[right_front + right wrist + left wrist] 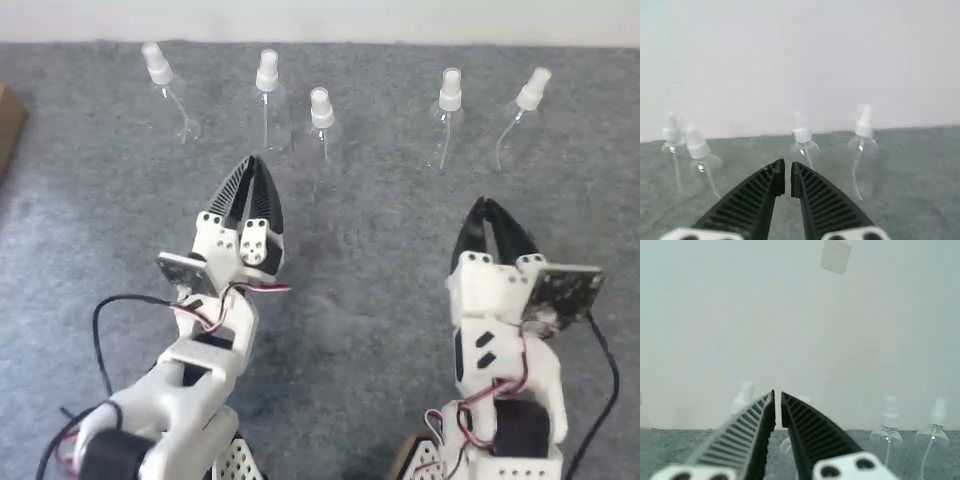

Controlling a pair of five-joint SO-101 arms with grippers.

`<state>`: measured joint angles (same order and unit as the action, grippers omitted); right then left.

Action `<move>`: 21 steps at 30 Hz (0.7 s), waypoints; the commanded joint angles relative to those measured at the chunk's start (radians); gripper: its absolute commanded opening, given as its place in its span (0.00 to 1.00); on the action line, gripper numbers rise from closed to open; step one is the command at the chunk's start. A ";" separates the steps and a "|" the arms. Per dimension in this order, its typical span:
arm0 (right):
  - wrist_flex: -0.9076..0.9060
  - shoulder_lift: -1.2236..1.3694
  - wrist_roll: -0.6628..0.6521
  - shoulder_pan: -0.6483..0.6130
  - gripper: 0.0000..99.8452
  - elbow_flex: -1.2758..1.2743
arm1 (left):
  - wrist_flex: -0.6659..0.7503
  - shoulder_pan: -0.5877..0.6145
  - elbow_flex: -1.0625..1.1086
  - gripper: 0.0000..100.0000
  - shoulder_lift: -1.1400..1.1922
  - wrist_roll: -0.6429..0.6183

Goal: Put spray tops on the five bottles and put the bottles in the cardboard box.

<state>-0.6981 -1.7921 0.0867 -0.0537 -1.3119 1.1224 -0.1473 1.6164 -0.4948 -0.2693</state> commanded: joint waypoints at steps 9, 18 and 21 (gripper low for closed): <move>0.028 -0.019 -0.018 -0.038 0.01 -0.002 | -0.299 0.063 0.053 0.01 -0.385 -0.087; 0.044 -0.019 -0.021 -0.071 0.01 -0.018 | -0.825 0.092 0.053 0.01 -0.804 -0.133; 0.050 -0.019 -0.023 -0.093 0.01 -0.017 | -0.980 0.098 0.053 0.01 -0.951 -0.133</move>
<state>-0.6751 -1.8075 0.0821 -0.1289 -1.3426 0.2800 -0.0552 1.6747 -1.3034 -0.3936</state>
